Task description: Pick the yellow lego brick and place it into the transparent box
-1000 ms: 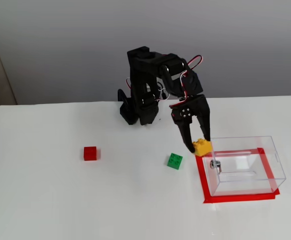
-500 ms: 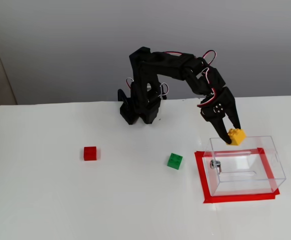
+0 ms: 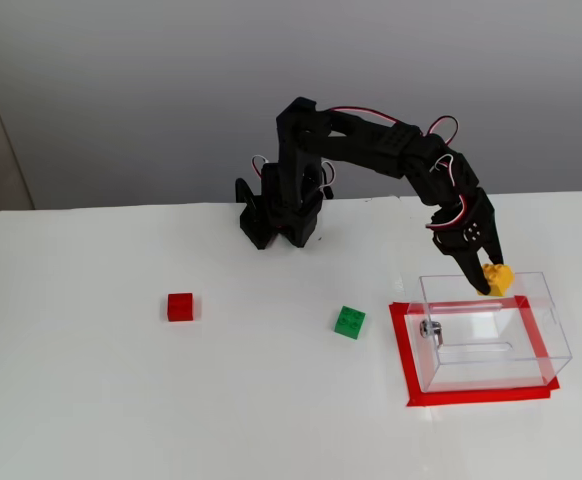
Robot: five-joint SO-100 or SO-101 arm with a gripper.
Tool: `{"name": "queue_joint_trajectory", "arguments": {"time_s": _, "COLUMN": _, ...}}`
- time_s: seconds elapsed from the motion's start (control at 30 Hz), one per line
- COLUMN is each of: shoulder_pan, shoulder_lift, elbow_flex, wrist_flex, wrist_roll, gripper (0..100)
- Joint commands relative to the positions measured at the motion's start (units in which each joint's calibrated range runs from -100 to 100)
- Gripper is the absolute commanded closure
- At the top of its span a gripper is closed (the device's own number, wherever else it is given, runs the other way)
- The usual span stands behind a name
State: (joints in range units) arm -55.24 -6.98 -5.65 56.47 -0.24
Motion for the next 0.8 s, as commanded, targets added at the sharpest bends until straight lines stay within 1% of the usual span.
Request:
{"name": "queue_joint_trajectory", "arguments": {"time_s": 0.0, "shoulder_pan": 0.19, "shoulder_lift": 1.67, "elbow_flex": -4.75, "wrist_flex": -0.77, "wrist_roll": 0.14, "gripper": 90}}
{"name": "queue_joint_trajectory", "arguments": {"time_s": 0.17, "shoulder_pan": 0.19, "shoulder_lift": 4.73, "elbow_flex": -8.0, "wrist_flex": -0.77, "wrist_roll": 0.14, "gripper": 89}}
{"name": "queue_joint_trajectory", "arguments": {"time_s": 0.67, "shoulder_pan": 0.19, "shoulder_lift": 4.56, "elbow_flex": -7.64, "wrist_flex": -0.68, "wrist_roll": -0.23, "gripper": 89}}
{"name": "queue_joint_trajectory", "arguments": {"time_s": 0.77, "shoulder_pan": 0.19, "shoulder_lift": 4.47, "elbow_flex": -7.64, "wrist_flex": -0.07, "wrist_roll": -0.23, "gripper": 81}}
